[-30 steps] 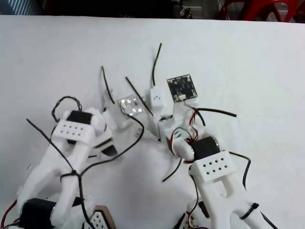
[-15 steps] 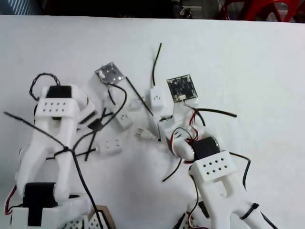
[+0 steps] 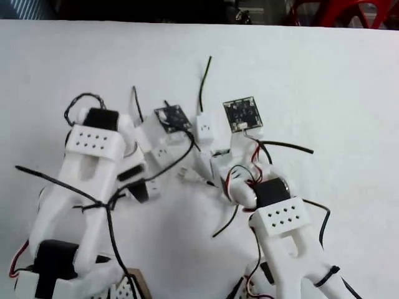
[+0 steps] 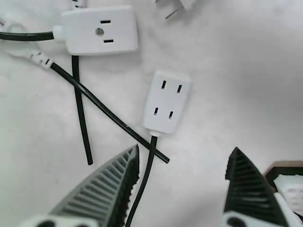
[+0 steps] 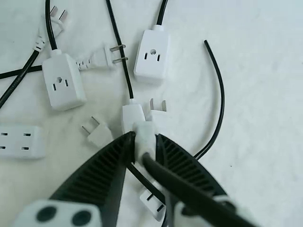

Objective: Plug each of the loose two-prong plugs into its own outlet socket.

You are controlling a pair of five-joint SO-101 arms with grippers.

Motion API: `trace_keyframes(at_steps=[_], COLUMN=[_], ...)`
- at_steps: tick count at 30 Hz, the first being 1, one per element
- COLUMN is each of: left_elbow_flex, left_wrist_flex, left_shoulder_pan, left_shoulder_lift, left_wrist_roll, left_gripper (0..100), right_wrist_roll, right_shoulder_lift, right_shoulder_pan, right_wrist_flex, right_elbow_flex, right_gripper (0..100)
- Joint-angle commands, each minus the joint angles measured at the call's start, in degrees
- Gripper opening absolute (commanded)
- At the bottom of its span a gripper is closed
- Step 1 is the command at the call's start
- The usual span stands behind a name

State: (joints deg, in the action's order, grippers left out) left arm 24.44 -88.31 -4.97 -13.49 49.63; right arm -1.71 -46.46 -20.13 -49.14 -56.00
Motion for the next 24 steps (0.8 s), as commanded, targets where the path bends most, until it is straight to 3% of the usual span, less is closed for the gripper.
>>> trace_keyframes(at_steps=[1,9,13,20,24], left_elbow_flex=[11.69,23.3,24.88,24.79,25.14], left_wrist_flex=[15.21,29.71,31.3,31.47,31.47], left_shoulder_pan=[-0.57,-0.57,-0.92,-1.63,-4.26], left_shoulder_lift=[-3.82,-3.74,-3.74,-3.65,-3.65], left_wrist_roll=[1.76,4.4,3.87,-4.92,-7.03], left_gripper=[30,29,29,29,20], right_wrist_roll=[-0.44,-0.44,-0.44,-0.44,-0.44], right_shoulder_lift=[-0.84,-0.84,-0.84,-0.84,-0.84], right_shoulder_pan=[1.36,1.27,1.27,1.27,1.27], right_wrist_flex=[1.1,1.1,0.92,0.92,0.84], right_elbow_flex=[0.35,0.35,0.35,0.35,0.35], right_gripper=[1.7,1.7,1.7,1.7,1.7])
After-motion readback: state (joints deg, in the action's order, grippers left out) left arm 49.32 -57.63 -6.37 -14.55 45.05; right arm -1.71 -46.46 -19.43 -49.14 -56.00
